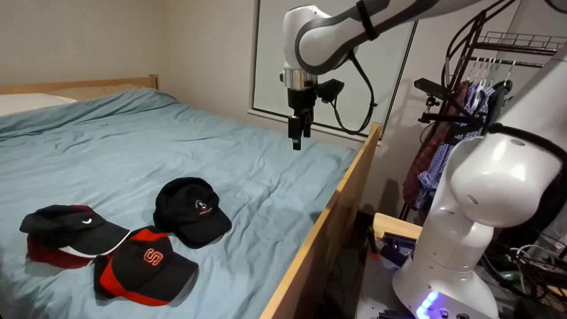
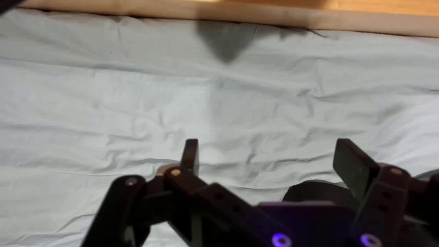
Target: Put the caps with bright colors on top of each other in the middle, then put the remaining two on the sides
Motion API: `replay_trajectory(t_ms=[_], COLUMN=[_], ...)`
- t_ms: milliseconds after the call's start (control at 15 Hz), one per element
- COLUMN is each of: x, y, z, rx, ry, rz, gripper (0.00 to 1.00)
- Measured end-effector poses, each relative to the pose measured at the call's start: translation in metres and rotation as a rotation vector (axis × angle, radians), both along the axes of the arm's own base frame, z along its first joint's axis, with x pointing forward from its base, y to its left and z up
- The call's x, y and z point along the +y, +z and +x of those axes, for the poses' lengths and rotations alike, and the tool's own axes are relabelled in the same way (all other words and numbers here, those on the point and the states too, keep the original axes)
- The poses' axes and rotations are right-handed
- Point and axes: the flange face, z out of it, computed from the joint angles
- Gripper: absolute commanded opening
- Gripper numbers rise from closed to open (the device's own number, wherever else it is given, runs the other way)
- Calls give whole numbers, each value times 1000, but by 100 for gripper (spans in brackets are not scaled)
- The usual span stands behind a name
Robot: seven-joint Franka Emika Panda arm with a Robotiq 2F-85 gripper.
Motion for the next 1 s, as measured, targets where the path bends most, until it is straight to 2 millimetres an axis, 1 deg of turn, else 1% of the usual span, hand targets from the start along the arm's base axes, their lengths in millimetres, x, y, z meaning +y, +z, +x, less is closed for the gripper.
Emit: replay_trajectory(t_ms=[133,267,400,467,667,800,1000], x=[0,5,20,30,66,89,117], y=[0,-3,-11,-16,-33,-45,-65], z=[0,2,10,17,46,72,113], rx=[0,3,2,-2,-37,-67,-103], ry=[0,3,14,20,48,66,95], rz=[0,11,42,66,116,134,132], gripper=[100,100,100,100,100,100,100])
